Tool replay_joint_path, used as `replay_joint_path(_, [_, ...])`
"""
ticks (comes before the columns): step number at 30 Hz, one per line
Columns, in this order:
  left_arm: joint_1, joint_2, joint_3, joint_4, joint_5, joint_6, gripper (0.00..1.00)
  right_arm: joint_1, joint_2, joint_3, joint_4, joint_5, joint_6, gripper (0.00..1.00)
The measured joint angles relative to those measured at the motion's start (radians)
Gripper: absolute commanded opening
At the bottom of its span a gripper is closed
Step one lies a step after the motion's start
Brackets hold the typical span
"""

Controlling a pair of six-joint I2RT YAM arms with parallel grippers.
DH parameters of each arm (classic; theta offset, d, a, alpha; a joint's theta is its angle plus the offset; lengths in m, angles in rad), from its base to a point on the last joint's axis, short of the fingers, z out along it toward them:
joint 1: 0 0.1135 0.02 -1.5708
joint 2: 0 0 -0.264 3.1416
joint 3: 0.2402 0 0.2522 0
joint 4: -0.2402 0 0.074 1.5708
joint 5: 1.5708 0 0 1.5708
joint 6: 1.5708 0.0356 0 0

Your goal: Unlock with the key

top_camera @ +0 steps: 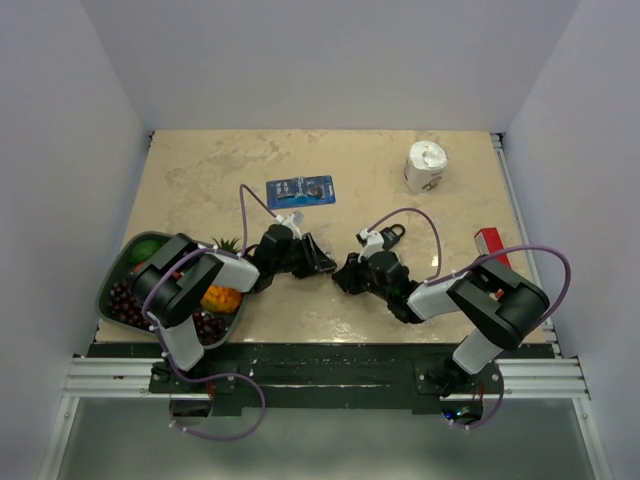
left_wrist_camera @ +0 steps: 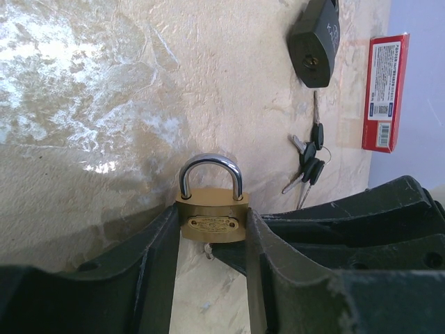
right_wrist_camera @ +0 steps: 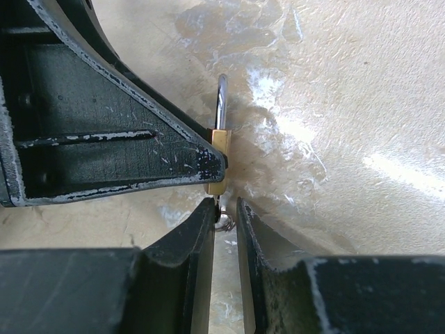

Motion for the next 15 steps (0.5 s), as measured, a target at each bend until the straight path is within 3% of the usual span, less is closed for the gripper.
replay_joint_path(6, [0.001,-0.002,-0.001,-0.001,0.000,0.000,0.00,0.000,0.003,0.000,0.005,-0.019,0.004,0.20])
replay_joint_path(15, [0.001,-0.002,-0.001,-0.002,0.000,0.000,0.00,0.000,0.006,0.000,0.015,-0.031,0.004,0.10])
